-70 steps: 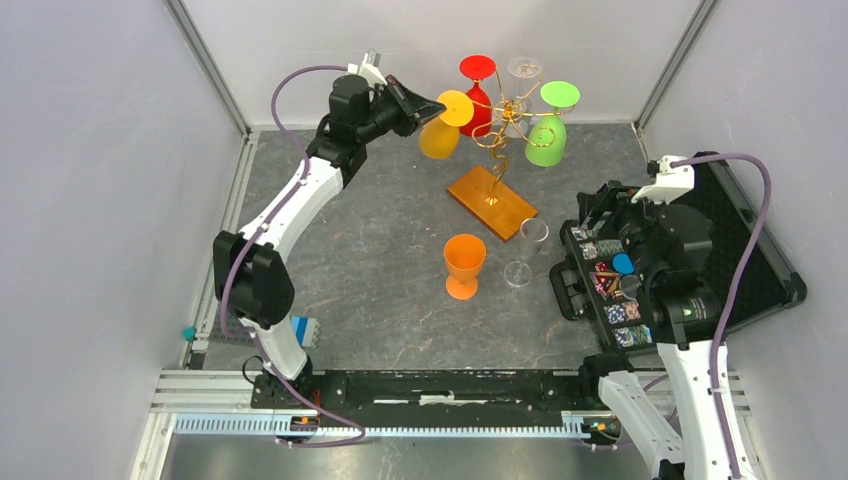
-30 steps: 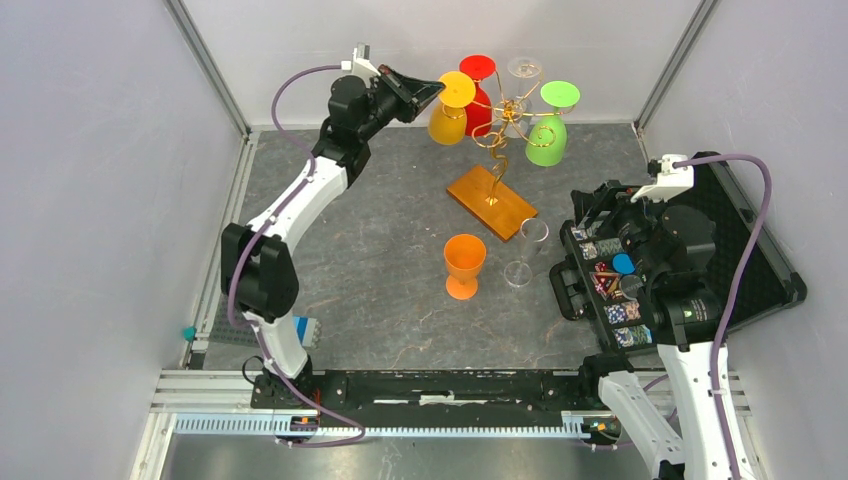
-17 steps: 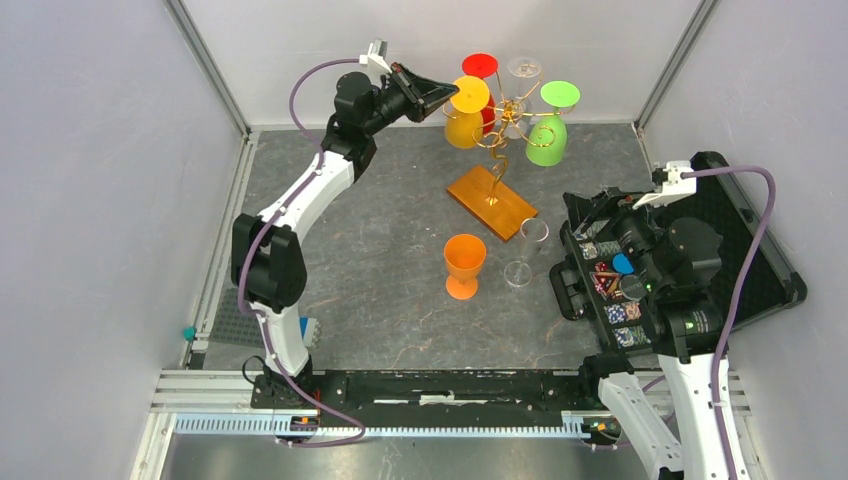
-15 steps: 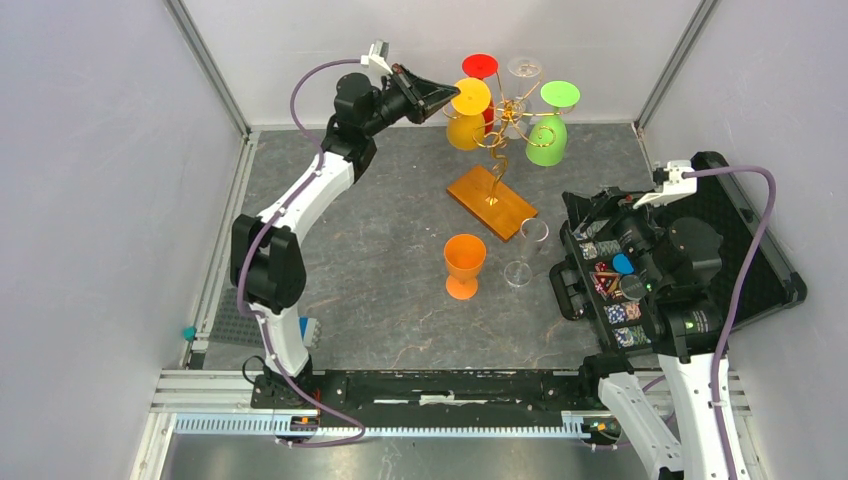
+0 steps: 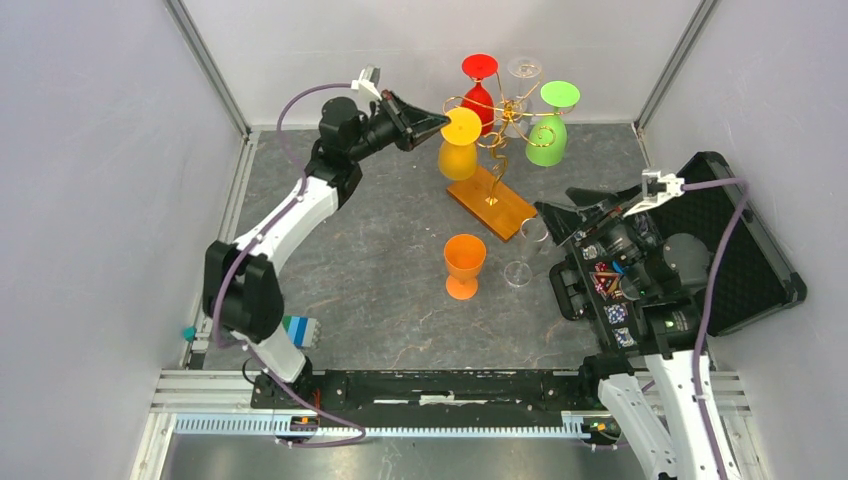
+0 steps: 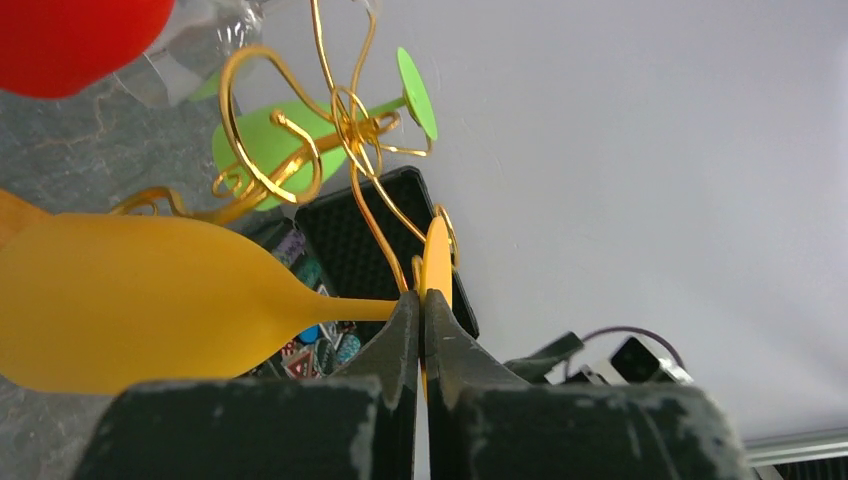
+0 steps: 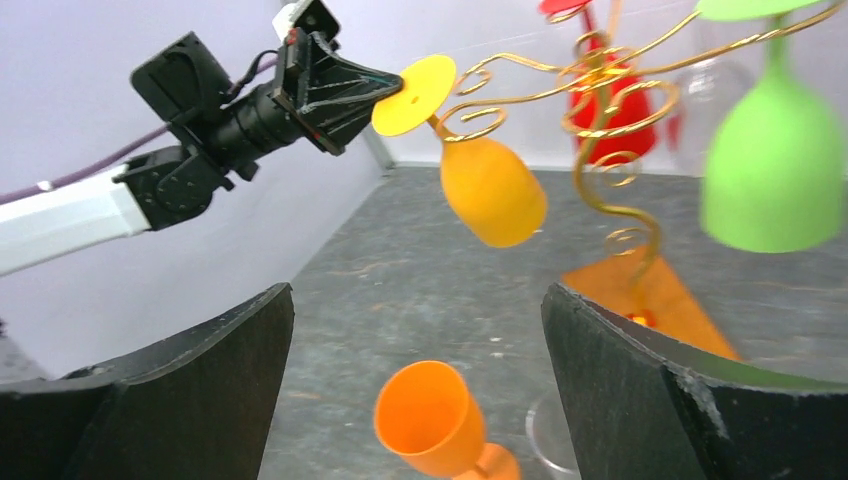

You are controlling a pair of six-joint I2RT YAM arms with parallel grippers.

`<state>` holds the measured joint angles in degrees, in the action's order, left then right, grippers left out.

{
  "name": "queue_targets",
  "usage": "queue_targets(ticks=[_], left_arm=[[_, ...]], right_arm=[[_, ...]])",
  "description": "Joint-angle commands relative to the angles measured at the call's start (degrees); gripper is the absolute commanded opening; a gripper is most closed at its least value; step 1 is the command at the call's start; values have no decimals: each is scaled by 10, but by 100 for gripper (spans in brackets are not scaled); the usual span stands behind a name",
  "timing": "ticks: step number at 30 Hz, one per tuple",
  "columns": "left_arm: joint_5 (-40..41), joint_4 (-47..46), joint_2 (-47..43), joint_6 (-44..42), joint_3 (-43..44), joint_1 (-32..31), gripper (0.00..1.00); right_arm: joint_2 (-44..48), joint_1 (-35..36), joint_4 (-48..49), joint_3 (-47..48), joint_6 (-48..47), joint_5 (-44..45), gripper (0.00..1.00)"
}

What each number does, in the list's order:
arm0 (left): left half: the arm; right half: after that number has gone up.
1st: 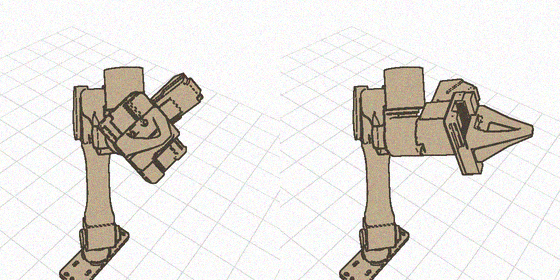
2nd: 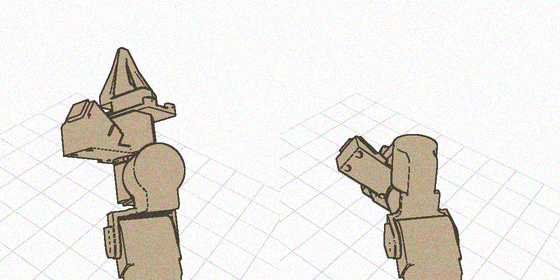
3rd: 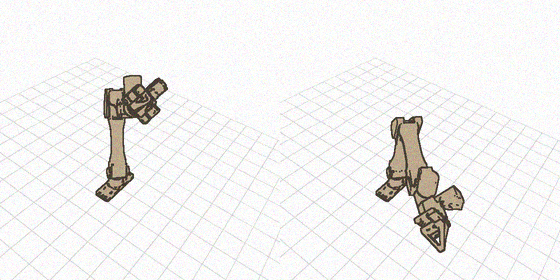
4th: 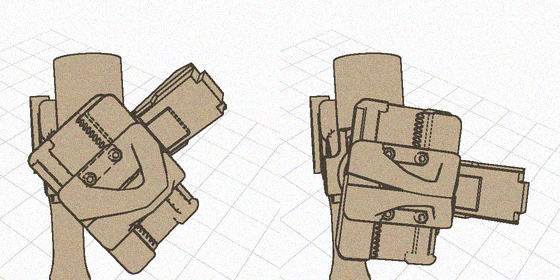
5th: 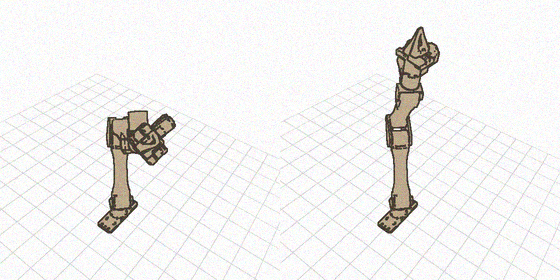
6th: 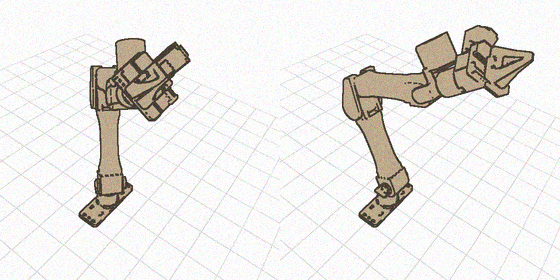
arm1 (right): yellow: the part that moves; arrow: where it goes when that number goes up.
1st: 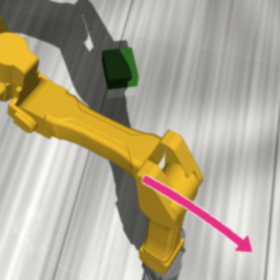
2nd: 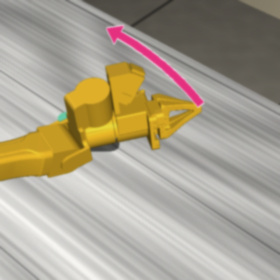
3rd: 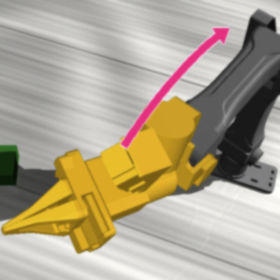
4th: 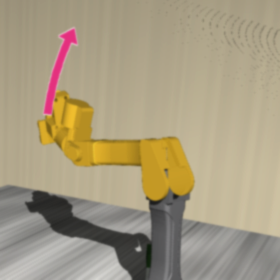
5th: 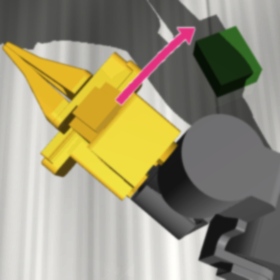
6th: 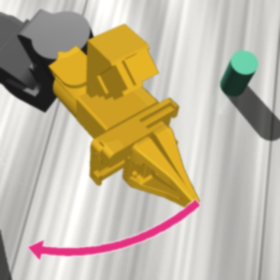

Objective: Take the wine glass off the wine glass rack

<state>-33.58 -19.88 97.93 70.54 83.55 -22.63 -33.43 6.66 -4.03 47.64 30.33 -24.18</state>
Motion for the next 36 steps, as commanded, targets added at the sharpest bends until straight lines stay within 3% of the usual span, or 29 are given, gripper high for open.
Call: queue_targets(ticks=[1,5,14,25,36], left_arm=[[-17,-41,-100,15,-70,-1,2],[-5,-38,-194,24,-131,-1,2],[39,-10,-362,107,-175,-1,2],[38,-90,-404,218,-155,-1,2],[32,-125,-422,268,-150,-2,2]], right_arm=[[-8,1,206,-77,152,-94,98],[-26,10,348,-134,239,-105,98],[-118,99,518,-145,332,-70,98],[-249,267,708,-92,376,20,97],[-339,321,834,-32,389,46,92]])
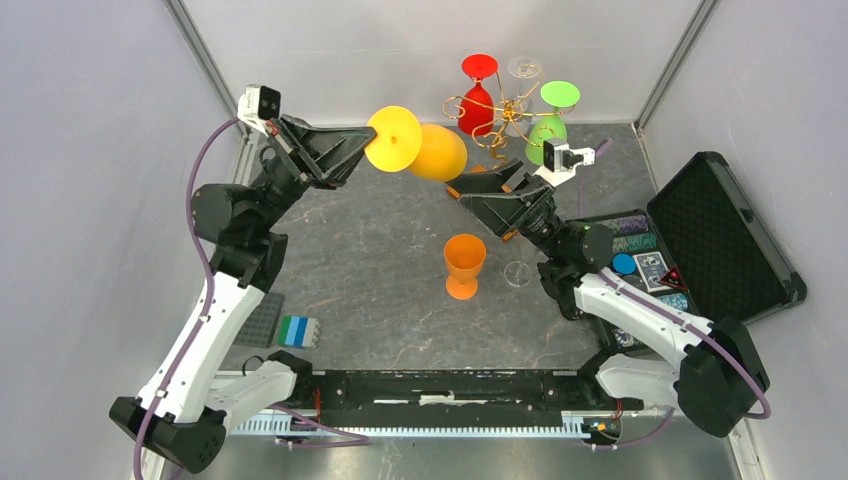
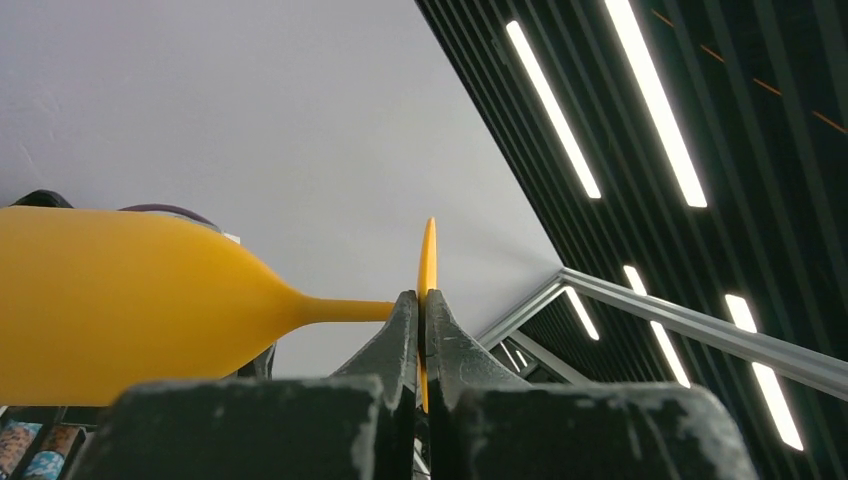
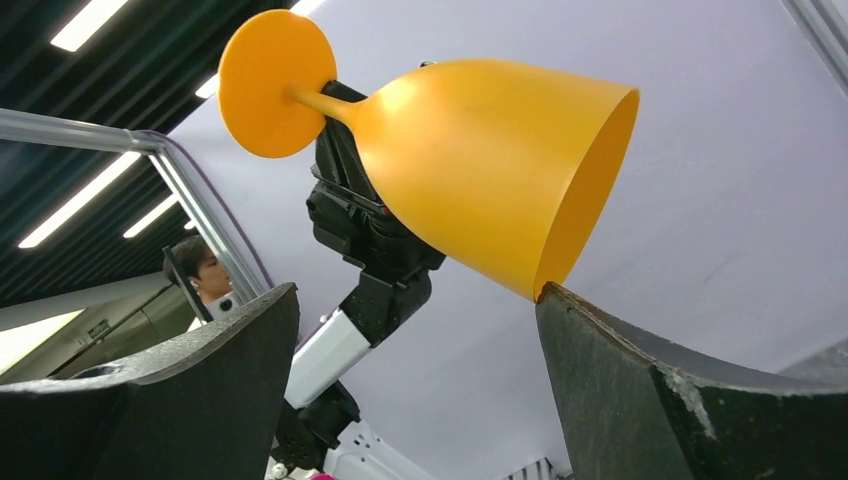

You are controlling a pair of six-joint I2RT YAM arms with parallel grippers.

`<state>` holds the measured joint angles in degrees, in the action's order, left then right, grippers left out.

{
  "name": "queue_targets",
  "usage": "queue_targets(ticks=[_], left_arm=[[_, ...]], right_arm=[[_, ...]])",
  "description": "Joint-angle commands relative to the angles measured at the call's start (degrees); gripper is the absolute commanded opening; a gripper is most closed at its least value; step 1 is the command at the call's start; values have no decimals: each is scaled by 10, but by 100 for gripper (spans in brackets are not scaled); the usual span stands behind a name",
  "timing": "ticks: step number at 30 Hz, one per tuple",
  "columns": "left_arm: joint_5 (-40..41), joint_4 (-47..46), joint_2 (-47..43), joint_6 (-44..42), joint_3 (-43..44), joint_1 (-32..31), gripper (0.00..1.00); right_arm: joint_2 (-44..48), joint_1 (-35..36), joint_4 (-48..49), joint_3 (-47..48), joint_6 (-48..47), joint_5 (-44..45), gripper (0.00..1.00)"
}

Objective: Take the wine glass off the wine glass rack

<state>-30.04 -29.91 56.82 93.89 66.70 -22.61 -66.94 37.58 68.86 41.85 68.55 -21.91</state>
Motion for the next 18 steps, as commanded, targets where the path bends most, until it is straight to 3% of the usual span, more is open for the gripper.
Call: queue_targets(ticks=[1,12,18], left_arm=[[-2,-26,-12,41,17,-2,2],[18,-30,-35,68,21,-1,2],[38,0,-46,42,24,-2,2]], right_arm=[[-6,12,120,25,6,25,91],[-30,25,153,58,-46,35,89],[-47,25,146,58,-61,45,88]])
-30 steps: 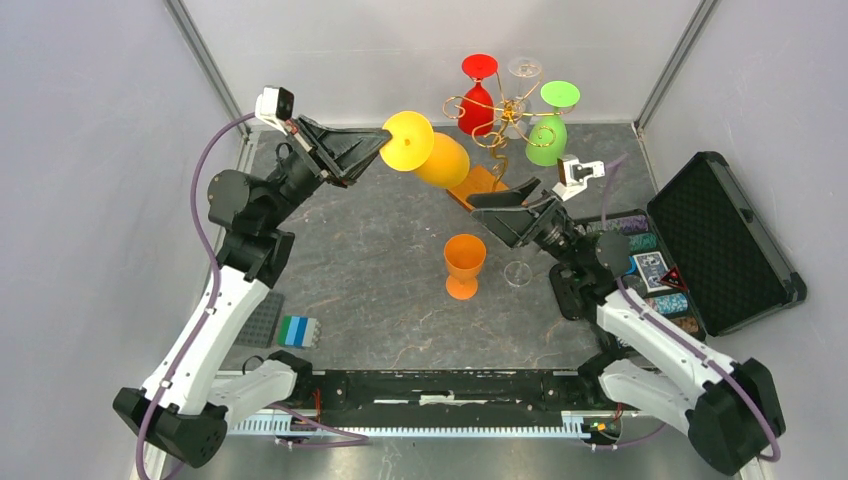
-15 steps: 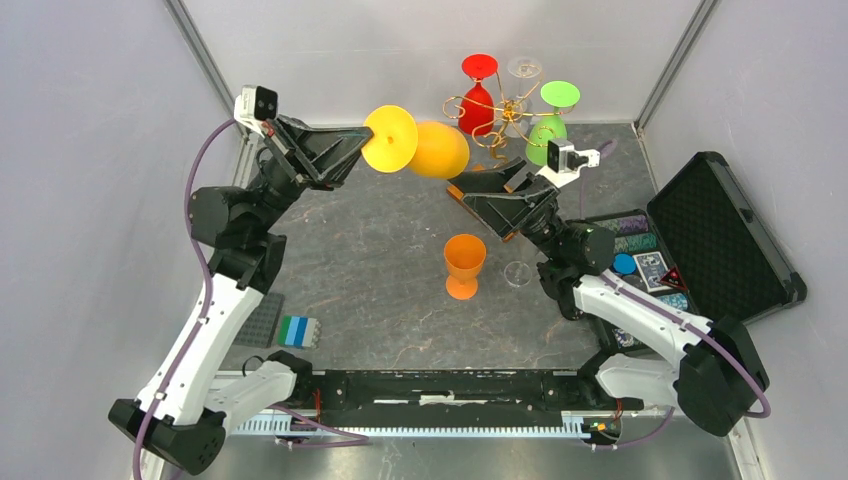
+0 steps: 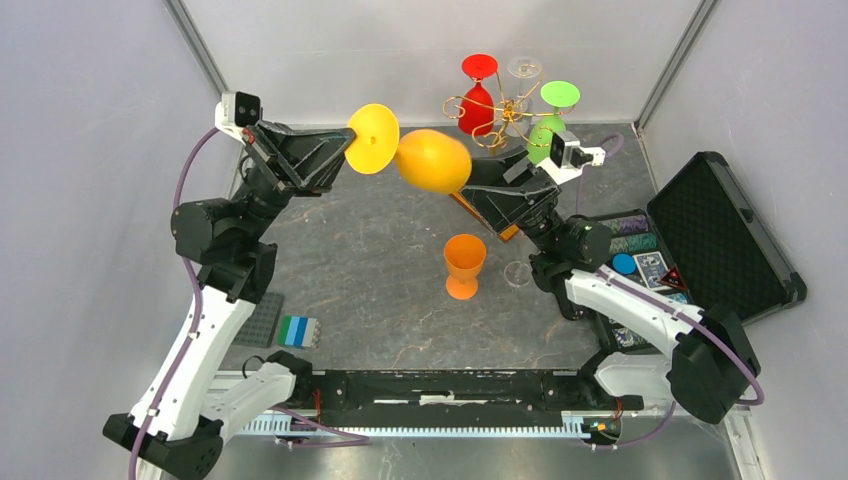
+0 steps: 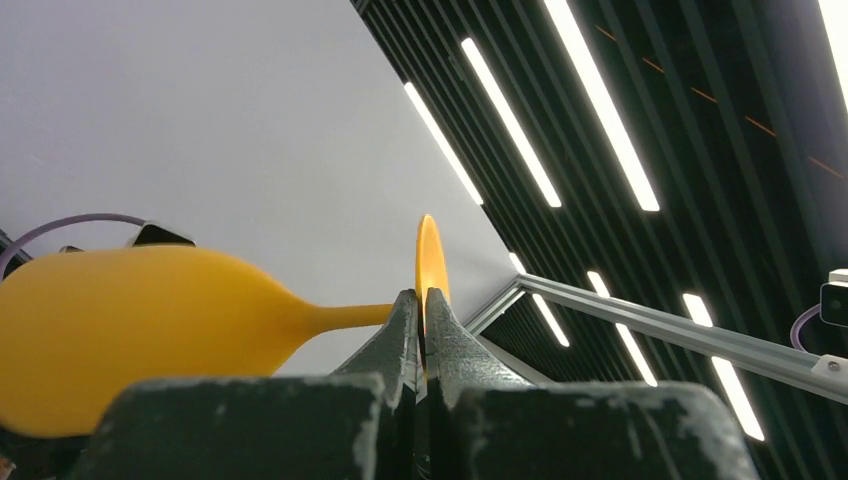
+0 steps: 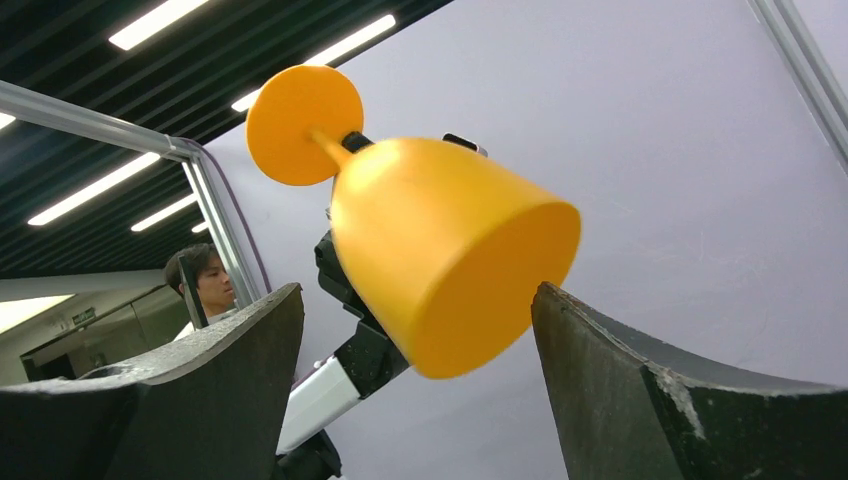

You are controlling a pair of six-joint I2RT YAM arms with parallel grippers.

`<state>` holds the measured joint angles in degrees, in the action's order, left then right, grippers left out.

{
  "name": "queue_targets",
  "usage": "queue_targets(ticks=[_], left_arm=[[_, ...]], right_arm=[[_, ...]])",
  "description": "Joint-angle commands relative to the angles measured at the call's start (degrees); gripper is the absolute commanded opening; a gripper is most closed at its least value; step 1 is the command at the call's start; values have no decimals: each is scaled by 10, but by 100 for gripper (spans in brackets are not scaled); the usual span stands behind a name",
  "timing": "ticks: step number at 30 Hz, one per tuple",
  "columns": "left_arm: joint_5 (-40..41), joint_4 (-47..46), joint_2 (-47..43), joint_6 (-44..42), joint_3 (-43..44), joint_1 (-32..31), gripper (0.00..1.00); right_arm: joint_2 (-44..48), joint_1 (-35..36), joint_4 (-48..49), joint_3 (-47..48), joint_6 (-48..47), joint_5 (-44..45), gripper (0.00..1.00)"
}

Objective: Take the wine glass off the wine glass rack

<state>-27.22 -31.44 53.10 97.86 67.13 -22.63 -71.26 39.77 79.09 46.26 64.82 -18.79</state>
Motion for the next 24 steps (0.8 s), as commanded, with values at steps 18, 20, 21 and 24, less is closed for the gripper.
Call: queue_targets(ticks=[18,20,21,24], left_arm=[[29,18,1,-9,0,-1,2],[26,13,2,-2,-2,-1,2],[25,9,2,1,-4,-1,2],[21,-3,4,13,-11,-1,2]], right_arm=[[-27,4,106,28,24,4,55],[-41,7,133,41,34,-1,51],[-47,9,140,48,38,-4,50],[-57,15,146,68,37,-17,48]])
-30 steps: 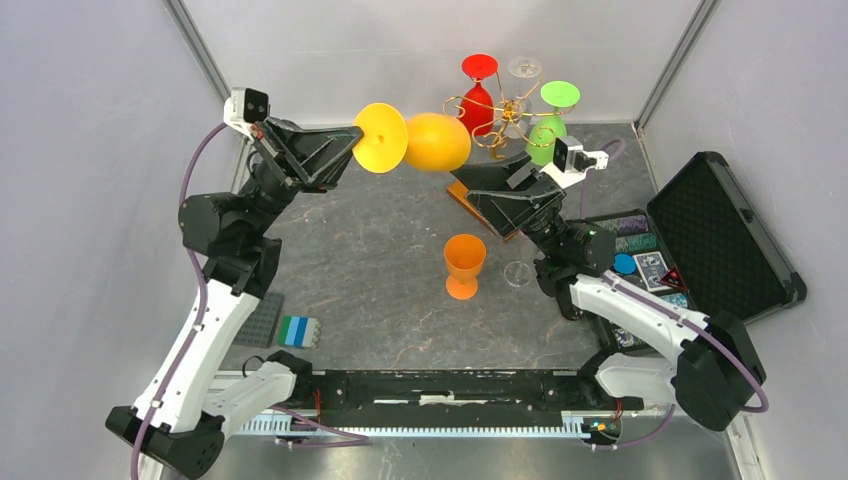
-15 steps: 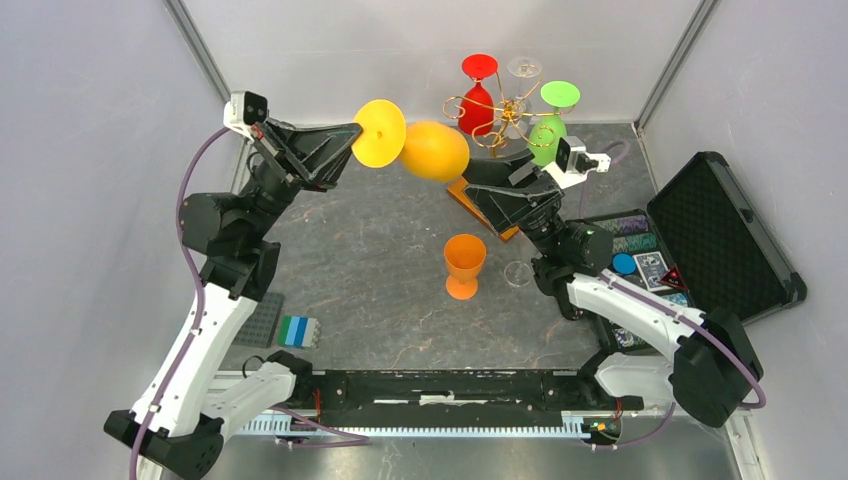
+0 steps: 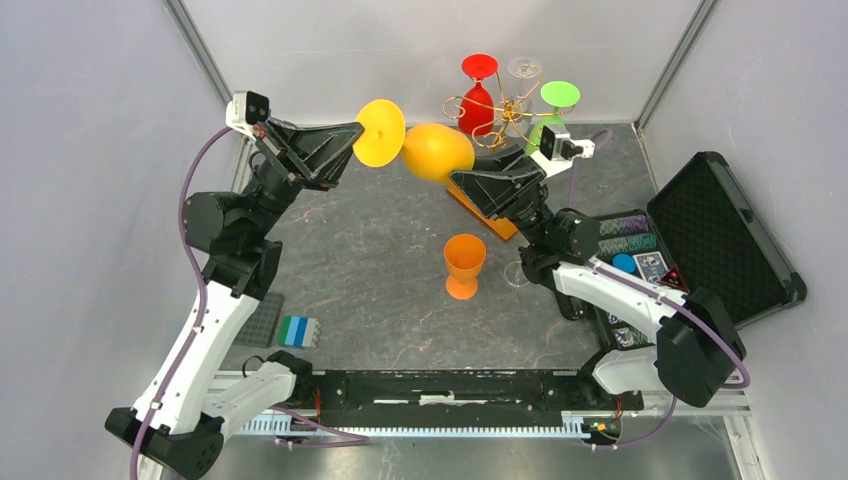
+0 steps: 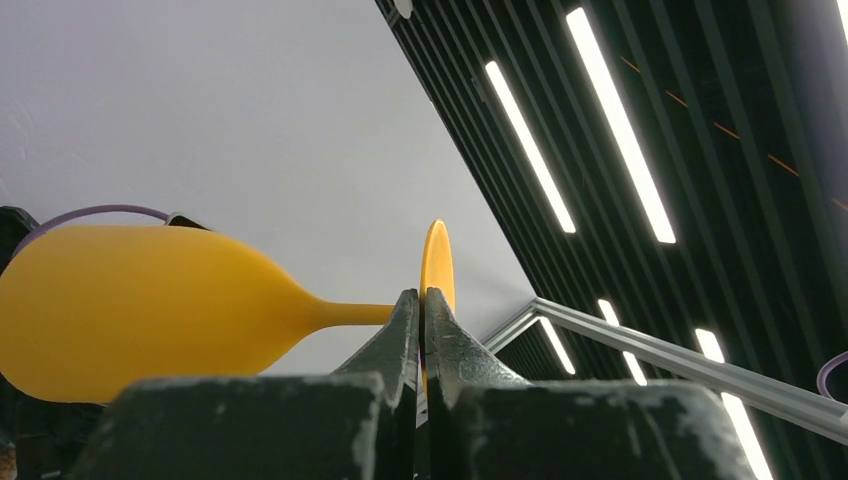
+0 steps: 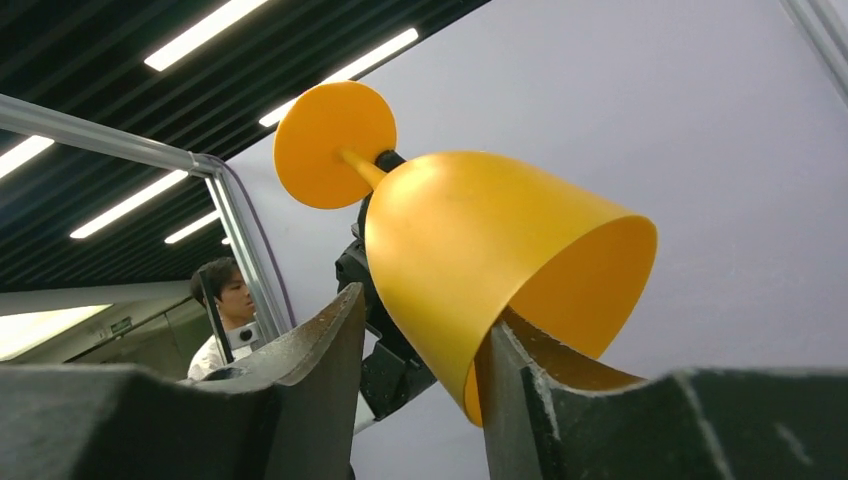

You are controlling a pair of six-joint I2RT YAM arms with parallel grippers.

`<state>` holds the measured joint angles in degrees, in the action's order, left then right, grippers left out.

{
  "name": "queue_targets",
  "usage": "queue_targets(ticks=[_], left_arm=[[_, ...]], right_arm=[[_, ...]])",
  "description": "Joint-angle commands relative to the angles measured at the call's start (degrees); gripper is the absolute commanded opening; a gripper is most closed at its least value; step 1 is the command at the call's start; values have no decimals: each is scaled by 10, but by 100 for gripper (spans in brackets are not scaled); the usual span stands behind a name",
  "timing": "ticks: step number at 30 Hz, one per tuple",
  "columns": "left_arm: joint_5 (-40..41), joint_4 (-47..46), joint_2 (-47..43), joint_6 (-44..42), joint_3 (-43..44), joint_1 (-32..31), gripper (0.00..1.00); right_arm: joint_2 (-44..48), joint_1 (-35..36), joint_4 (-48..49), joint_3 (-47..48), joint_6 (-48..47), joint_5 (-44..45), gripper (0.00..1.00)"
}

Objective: Take the wine glass off the wine glass rack

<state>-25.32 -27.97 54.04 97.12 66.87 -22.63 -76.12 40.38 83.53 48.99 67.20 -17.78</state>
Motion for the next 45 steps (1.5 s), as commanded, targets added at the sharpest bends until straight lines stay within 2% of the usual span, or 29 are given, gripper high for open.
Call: queue_targets(ticks=[1,5,7,9,12,15,18,21,23,27,32,35,40,45], left_arm=[[2,-38,-6,22,-10,-1,2],[3,-39,-11,20,-15,-1,2],[4,-39,-13,16,-15,-1,2],[6,-38,-15,10,-16,0,7],[7,-33,-17,-3,-17,-1,24],[10,-20,-22,-29,-18,-1,53],[14,10,-37,-83,-29,-1,75],[37,90,-63,-208,-41,2,87],[78,222,-78,-343,-24,6,93],[177,411,-94,-547,2,6,97],[310,542,-89,-721,40,5,100],[345,592,-77,-774,63,5,100],[414,616,-84,-825,69,5,100],[465,623,-94,-849,62,6,100]], right_arm=[[-10,11,102,44,11,-28,43],[-8,12,103,46,6,-29,17],[-5,13,98,44,-1,-28,8],[0,14,92,43,-8,-28,1],[8,14,81,41,-20,-28,0],[20,14,58,38,-40,-28,0],[41,15,-8,34,-85,-27,0],[77,18,-152,39,-176,-16,0],[98,29,-284,61,-254,6,0],[108,64,-526,136,-391,69,0],[60,113,-778,251,-489,142,0],[27,162,-894,305,-540,206,0],[-36,240,-1033,376,-606,303,0],[-95,282,-1128,424,-636,337,0]])
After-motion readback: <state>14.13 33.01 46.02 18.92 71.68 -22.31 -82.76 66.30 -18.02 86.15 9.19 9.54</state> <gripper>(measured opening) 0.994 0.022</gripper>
